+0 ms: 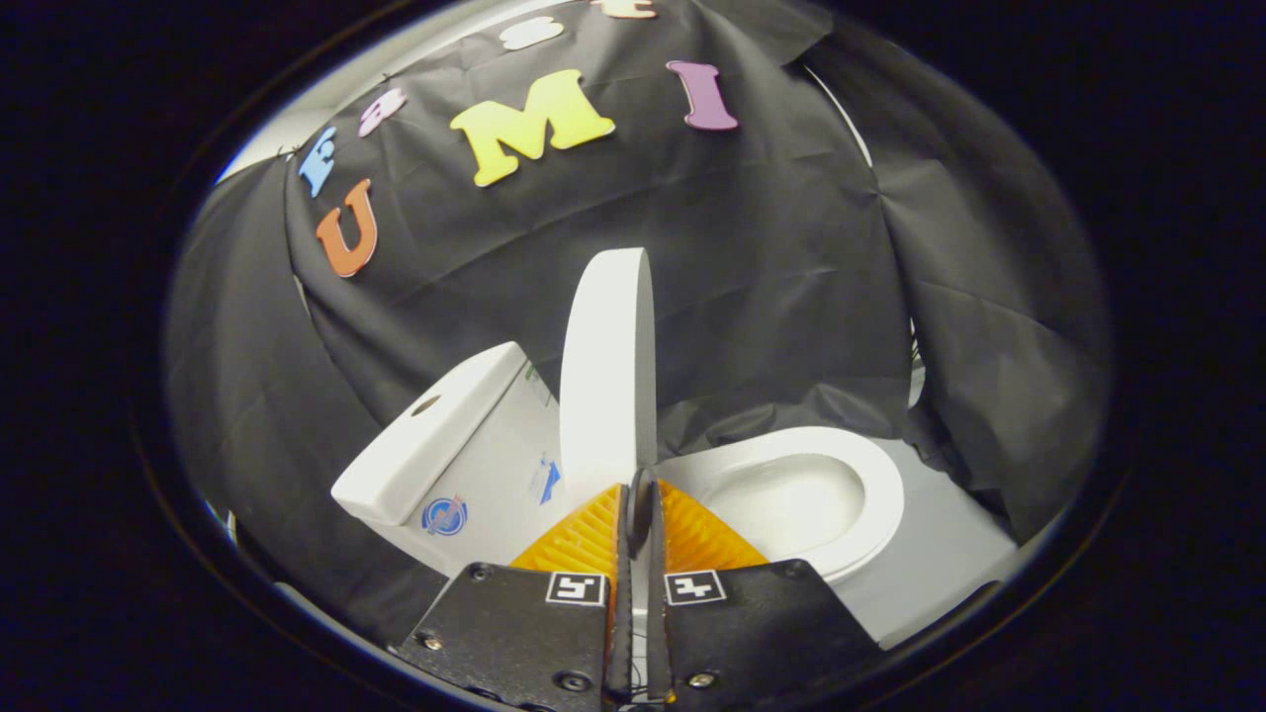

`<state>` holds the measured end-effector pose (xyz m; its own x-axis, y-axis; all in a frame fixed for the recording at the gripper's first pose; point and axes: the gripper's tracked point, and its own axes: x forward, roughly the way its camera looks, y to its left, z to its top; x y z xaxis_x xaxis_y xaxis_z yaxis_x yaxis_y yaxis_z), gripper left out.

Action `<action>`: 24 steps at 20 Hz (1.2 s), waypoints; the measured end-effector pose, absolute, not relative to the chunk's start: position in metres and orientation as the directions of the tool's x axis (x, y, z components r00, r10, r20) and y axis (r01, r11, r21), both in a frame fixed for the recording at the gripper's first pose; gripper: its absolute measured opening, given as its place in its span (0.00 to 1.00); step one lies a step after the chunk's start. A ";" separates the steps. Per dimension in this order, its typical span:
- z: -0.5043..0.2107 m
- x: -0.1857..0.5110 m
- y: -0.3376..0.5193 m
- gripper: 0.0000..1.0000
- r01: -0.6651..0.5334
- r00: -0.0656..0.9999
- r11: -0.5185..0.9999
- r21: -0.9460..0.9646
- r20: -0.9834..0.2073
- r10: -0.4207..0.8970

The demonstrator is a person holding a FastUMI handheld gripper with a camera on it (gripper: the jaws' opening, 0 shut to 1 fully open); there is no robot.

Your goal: Open the toilet lid.

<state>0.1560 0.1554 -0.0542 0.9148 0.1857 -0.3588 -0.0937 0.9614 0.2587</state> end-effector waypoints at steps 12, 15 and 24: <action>-0.050 0.154 0.204 0.09 -0.130 0.917 0.981 0.141 -0.359 0.173; -0.050 0.153 0.215 0.09 -0.137 0.919 0.984 0.111 -0.356 0.168; -0.052 0.152 0.247 0.09 -0.167 0.917 0.985 0.046 -0.360 0.173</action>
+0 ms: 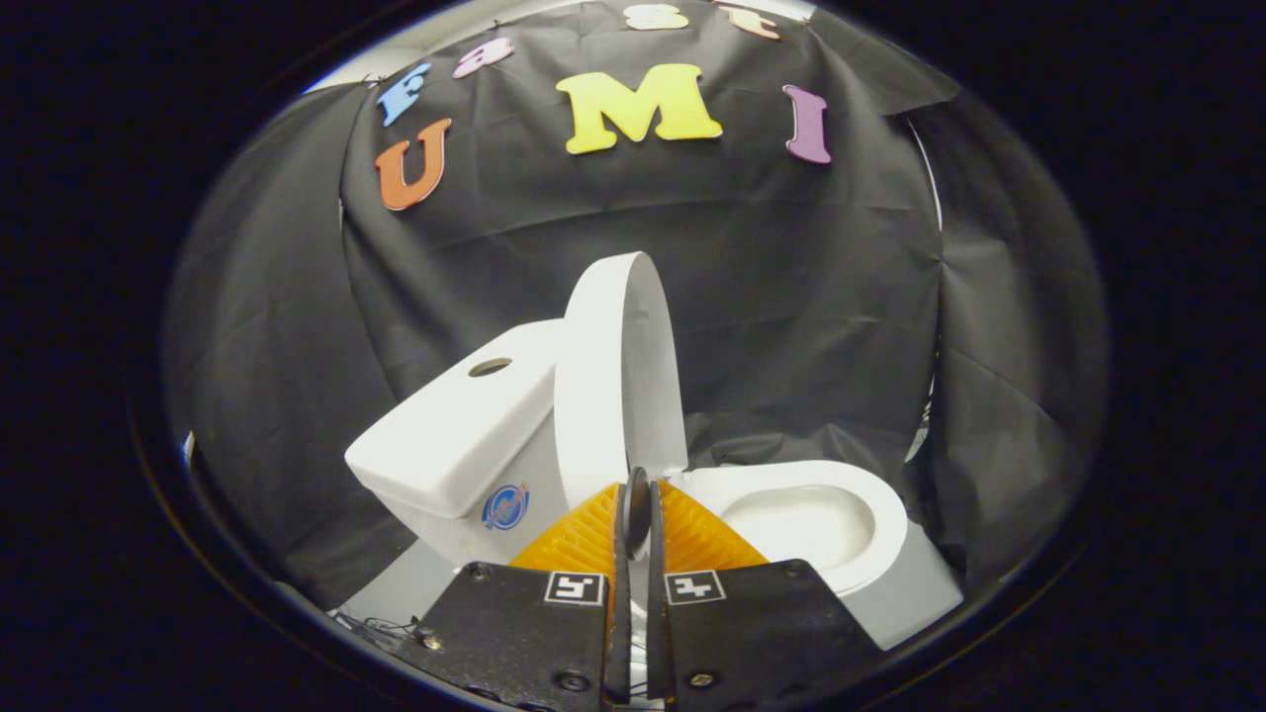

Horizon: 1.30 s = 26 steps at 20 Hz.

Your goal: Open the toilet lid.

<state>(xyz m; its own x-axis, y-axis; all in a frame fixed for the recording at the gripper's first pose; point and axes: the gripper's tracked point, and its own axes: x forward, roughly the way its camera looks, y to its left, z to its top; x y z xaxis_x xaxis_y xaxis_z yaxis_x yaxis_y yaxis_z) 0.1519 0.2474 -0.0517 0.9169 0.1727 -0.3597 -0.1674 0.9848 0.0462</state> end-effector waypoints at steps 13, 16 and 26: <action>-0.060 0.149 0.284 0.12 -0.224 0.913 0.972 -0.066 -0.363 0.185; -0.065 0.146 0.285 0.20 -0.287 0.890 0.955 -0.073 -0.390 0.238; -0.009 0.092 0.215 0.86 -0.298 0.945 0.954 -0.005 -0.145 0.295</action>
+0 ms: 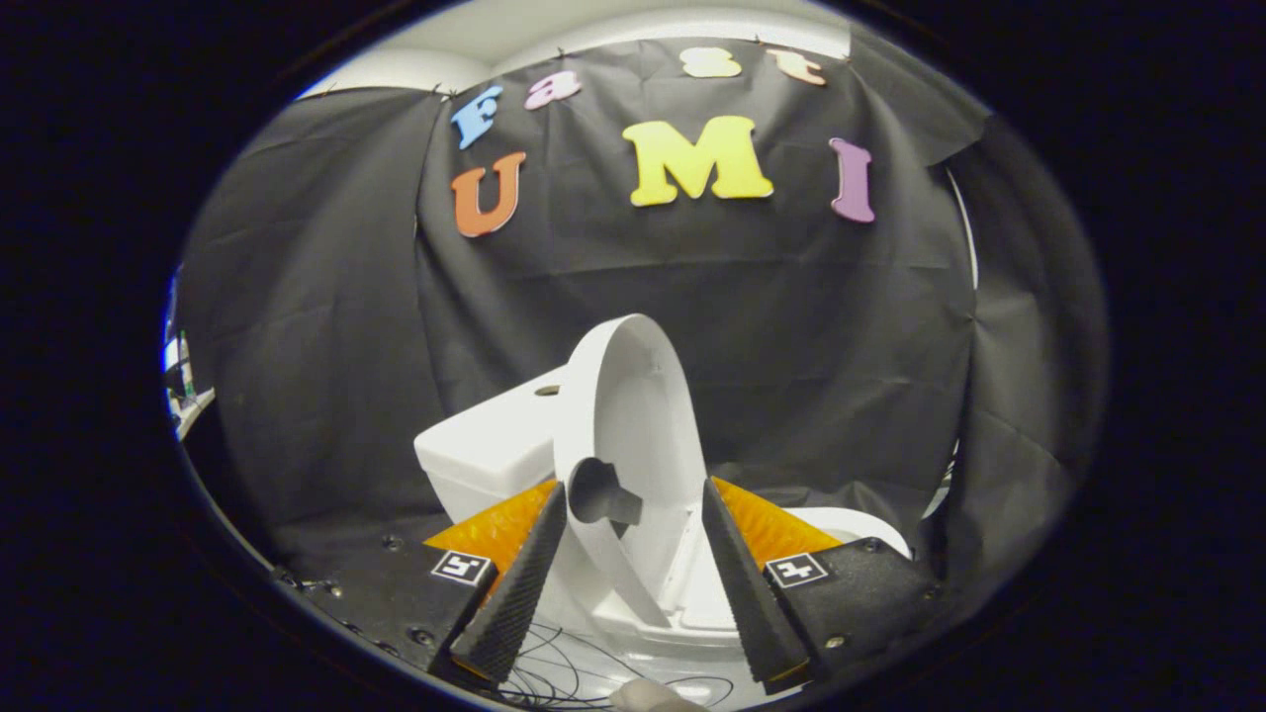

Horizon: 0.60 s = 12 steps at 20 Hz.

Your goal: Open the toilet lid.

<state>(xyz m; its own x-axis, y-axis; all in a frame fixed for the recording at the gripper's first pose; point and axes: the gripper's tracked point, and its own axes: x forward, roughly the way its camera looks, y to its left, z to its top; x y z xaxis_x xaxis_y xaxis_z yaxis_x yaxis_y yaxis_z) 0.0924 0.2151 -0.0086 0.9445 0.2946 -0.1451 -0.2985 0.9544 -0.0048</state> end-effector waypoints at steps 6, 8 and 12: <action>0.014 0.054 0.103 0.97 -0.142 0.990 0.990 0.011 -0.001 0.142; 0.009 0.045 0.066 0.99 -0.090 0.996 0.996 -0.005 0.011 0.090; -0.012 0.037 0.020 1.00 -0.035 0.999 0.999 -0.029 0.020 0.035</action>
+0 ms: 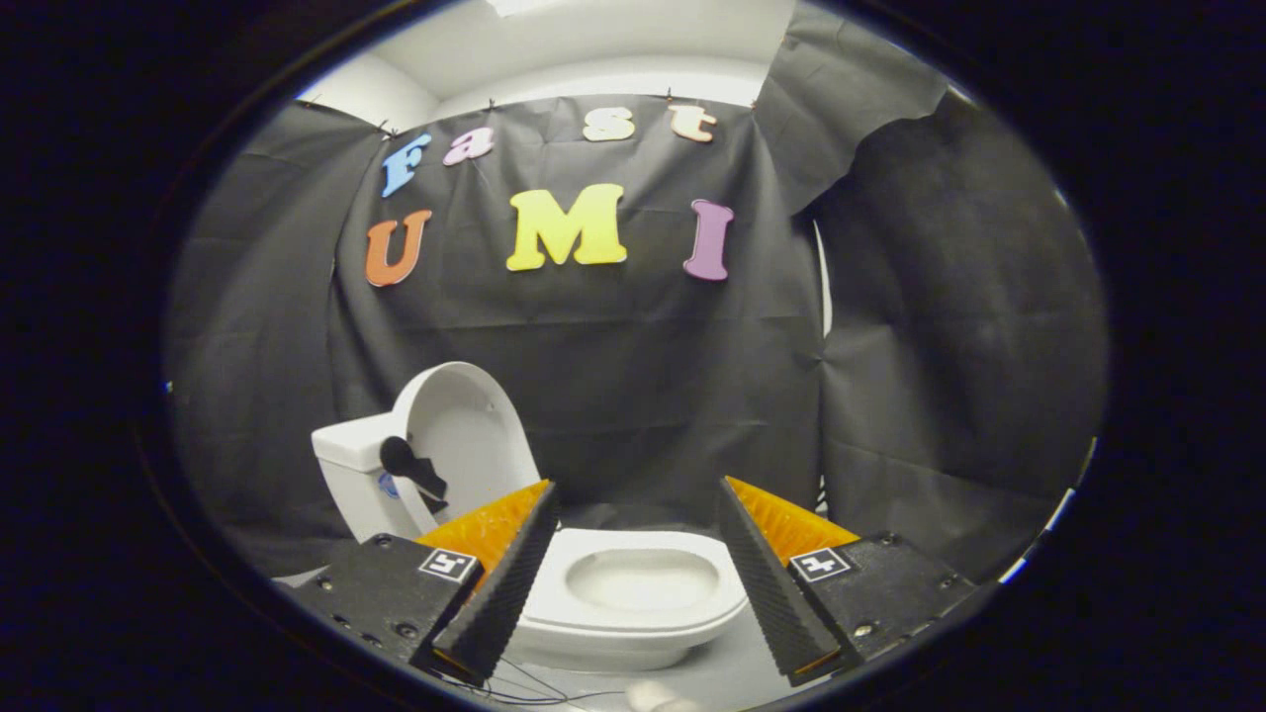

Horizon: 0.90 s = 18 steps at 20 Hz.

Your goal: Open the toilet lid.

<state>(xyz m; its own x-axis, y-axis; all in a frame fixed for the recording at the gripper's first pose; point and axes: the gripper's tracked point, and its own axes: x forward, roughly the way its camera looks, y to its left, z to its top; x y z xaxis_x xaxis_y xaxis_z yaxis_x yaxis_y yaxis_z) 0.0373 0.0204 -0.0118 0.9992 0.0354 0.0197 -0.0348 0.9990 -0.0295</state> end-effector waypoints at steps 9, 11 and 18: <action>-0.045 0.038 -0.014 1.00 -0.008 1.000 0.999 0.045 0.002 0.008; -0.046 0.038 -0.017 1.00 -0.007 1.000 0.999 0.043 0.004 0.007; -0.047 0.037 -0.018 1.00 0.000 1.000 1.000 0.026 0.010 -0.001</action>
